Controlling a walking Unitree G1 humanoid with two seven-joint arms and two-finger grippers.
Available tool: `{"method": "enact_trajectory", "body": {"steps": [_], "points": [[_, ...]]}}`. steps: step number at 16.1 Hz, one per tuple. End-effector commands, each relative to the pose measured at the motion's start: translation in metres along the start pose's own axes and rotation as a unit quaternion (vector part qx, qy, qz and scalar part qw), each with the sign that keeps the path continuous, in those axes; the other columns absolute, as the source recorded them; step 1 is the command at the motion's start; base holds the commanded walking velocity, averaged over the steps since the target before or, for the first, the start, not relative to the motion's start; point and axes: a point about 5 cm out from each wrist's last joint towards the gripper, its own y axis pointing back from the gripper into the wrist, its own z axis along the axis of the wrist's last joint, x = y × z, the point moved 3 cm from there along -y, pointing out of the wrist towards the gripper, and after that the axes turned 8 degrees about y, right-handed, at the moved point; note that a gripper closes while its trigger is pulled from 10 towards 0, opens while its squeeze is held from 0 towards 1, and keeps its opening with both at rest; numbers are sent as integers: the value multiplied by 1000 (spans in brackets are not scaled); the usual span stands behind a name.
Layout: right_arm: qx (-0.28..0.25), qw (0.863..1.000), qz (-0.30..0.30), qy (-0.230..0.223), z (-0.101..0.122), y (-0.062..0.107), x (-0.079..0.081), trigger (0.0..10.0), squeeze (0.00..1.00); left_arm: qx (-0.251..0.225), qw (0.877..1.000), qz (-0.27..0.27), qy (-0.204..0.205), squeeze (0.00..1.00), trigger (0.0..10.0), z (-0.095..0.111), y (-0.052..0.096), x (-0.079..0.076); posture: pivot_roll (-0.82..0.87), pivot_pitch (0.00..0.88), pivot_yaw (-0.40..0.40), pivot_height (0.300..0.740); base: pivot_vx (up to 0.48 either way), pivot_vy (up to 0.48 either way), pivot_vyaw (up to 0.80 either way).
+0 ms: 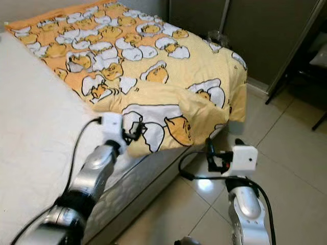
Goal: Clean up the room
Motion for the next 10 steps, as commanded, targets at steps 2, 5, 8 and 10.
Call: {"method": "enact_trajectory", "body": {"steps": [2, 5, 8, 10], "points": [[9, 1000, 26, 5, 2, 10, 2, 10000, 24, 45, 998, 32, -8, 0, 10000, -10, -7, 3, -215, 4, -14, 740, 0, 0, 0], [30, 998, 56, 12, -2, 34, 3, 10000, 24, 67, 995, 67, -17, 0, 10000, -12, -12, 5, -266, 71, -27, 740, 0, 0, 0], [60, 996, 59, 18, -6, 62, -3, 10000, 24, 77, 991, 103, -31, 0, 10000, -16, -12, 15, -321, 113, -11, 740, 0, 0, 0], [55, 997, 46, 16, -3, 62, -6, 10000, 27, 55, 995, 80, -36, 0, 10000, -11, -12, 12, -327, 96, 15, 740, 0, 0, 0]]}}
